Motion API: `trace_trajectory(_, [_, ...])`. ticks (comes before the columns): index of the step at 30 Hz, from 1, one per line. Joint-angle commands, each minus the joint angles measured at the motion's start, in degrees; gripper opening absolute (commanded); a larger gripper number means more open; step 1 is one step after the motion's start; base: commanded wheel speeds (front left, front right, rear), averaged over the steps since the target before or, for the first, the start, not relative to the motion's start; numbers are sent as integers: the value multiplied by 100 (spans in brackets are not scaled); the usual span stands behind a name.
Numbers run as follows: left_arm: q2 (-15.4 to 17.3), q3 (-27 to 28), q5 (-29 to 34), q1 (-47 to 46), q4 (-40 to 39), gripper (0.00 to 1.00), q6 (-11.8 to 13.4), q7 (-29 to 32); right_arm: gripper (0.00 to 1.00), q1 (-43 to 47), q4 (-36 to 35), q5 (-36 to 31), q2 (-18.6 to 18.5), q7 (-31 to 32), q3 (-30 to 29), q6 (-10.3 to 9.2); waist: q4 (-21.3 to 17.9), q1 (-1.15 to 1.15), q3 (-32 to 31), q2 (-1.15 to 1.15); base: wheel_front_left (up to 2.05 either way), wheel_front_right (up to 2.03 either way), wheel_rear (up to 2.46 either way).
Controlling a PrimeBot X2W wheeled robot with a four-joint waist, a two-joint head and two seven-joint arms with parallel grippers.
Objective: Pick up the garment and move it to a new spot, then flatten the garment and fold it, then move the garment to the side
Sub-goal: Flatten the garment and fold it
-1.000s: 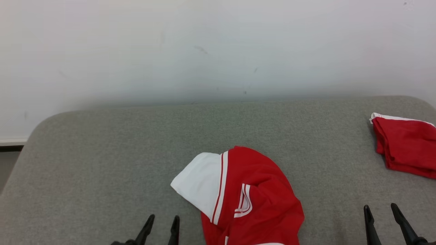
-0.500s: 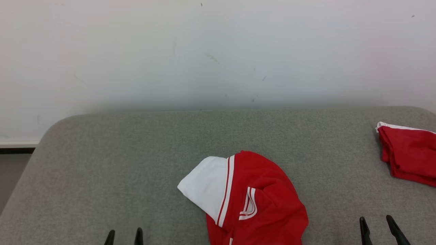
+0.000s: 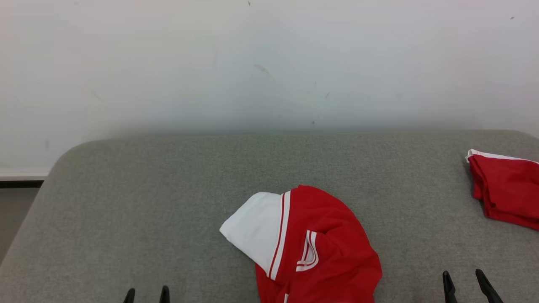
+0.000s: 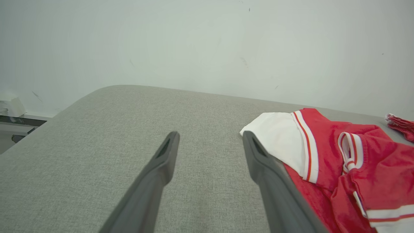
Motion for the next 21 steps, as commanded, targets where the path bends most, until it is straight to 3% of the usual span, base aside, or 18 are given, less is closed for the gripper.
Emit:
trace_trajectory(1, [10,40,93,13,6,100,-23,-1,100,44,2,-31,-16,-16,-3,-12,2,0,2,0,0,0,0])
trace_trajectory(10, [-1,-140,-58,-132,-68,100,-77,-1,100,-42,4,-39,-43,-16,62,-12,-49,0,66,0,0,0,0])
trace_trajectory(16, [-1,-587,-181,-499,-232,100,-202,-2,100,-154,25,-6,-86,-16,169,-12,-214,0,129,0,0,0,0])
trace_trajectory(21, [0,-1031,-231,-914,120,100,-350,-1,100,-237,20,20,-97,-16,240,-12,-471,0,192,0,0,0,0])
